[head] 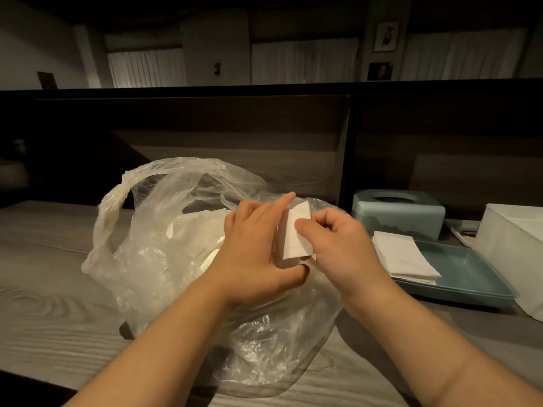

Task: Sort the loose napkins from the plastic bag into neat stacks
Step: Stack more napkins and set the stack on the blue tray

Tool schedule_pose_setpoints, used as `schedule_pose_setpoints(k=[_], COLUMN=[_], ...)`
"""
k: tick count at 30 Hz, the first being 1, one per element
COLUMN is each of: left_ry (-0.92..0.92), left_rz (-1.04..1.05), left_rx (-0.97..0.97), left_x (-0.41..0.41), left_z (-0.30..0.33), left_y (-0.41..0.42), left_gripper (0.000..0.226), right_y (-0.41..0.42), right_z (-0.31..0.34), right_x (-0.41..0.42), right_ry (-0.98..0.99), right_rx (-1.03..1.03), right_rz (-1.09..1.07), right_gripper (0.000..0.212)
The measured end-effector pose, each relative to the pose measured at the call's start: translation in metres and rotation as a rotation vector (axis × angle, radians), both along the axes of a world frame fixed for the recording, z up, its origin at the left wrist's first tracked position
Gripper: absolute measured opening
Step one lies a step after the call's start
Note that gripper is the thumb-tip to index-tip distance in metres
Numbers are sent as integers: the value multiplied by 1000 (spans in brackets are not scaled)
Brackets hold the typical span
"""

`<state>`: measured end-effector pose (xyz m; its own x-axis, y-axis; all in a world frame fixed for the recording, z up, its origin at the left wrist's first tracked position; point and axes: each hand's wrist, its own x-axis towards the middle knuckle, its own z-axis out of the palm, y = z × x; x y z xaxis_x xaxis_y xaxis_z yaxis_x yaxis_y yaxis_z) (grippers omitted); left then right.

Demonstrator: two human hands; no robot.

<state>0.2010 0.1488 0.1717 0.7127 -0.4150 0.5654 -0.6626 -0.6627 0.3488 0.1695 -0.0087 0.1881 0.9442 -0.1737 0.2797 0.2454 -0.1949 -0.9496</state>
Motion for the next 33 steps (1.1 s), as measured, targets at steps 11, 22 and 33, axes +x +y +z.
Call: schedule_pose_setpoints(k=[11, 22, 33], left_ry=[501, 932, 1119], left_rz=[-248, -524, -673], left_rx=[-1063, -1641, -1279], left_x=[2, 6, -6], left_z=[9, 27, 27], left_y=[-9, 14, 4], left_gripper=[39, 42, 58], right_y=[1, 11, 12], right_z=[-3, -10, -4], right_x=[-2, -8, -9], right_ry=[-156, -171, -39], right_rx=[-85, -412, -121], right_rz=[106, 144, 171], right_gripper=[15, 19, 21])
